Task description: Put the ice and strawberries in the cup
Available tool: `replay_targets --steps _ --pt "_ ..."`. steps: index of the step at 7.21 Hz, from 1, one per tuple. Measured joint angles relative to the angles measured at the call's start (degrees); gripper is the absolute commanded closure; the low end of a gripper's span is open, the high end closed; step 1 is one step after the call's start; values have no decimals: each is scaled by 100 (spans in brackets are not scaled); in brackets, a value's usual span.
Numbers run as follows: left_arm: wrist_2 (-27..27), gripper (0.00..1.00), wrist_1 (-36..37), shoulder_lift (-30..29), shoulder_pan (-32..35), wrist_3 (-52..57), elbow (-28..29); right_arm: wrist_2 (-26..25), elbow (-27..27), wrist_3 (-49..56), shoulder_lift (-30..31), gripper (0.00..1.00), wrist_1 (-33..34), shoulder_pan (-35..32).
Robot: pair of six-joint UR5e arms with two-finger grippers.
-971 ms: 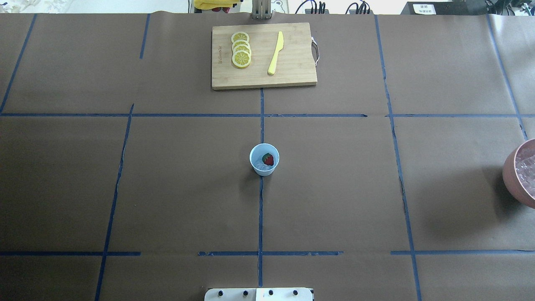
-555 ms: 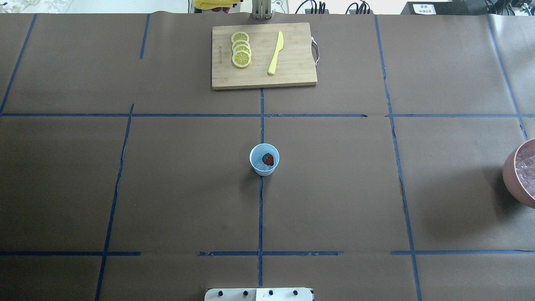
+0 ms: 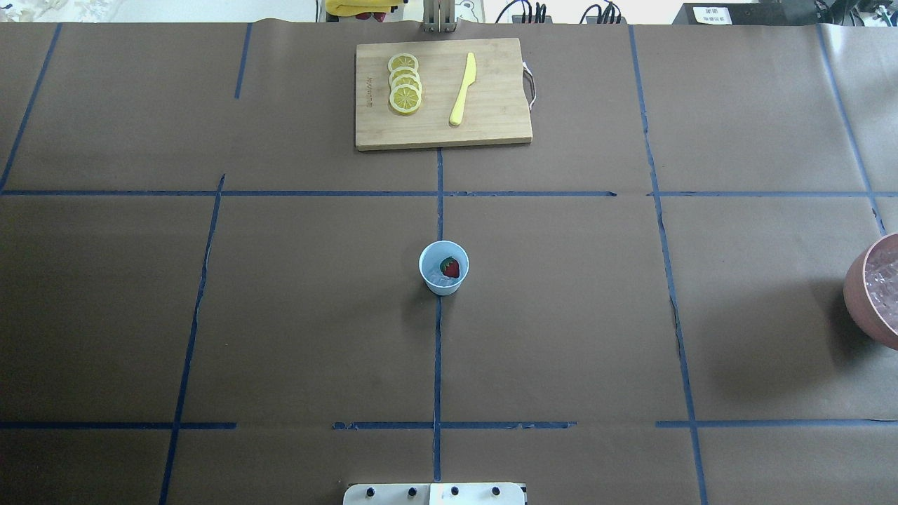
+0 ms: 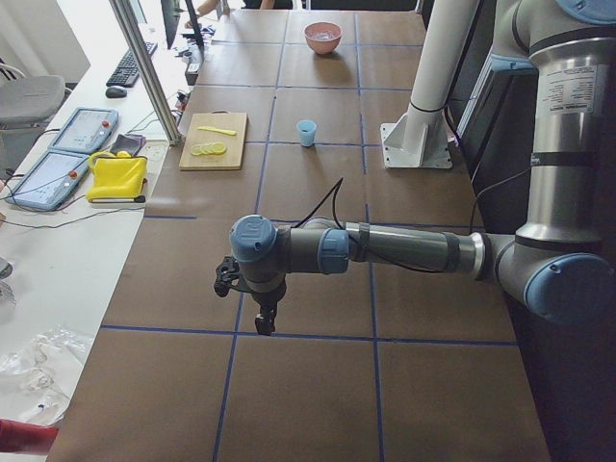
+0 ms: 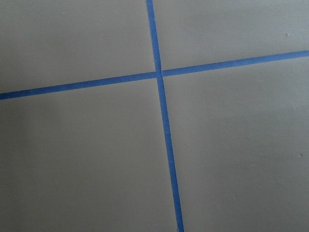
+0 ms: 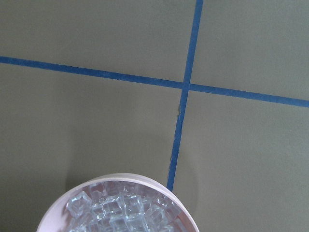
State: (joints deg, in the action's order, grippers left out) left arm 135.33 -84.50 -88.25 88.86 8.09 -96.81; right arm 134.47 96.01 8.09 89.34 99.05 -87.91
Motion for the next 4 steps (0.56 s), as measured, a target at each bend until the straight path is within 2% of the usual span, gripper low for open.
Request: replay_targets --steps 4 --pt "-2 0 4 1 -1 0 -21 0 37 2 32 0 8 2"
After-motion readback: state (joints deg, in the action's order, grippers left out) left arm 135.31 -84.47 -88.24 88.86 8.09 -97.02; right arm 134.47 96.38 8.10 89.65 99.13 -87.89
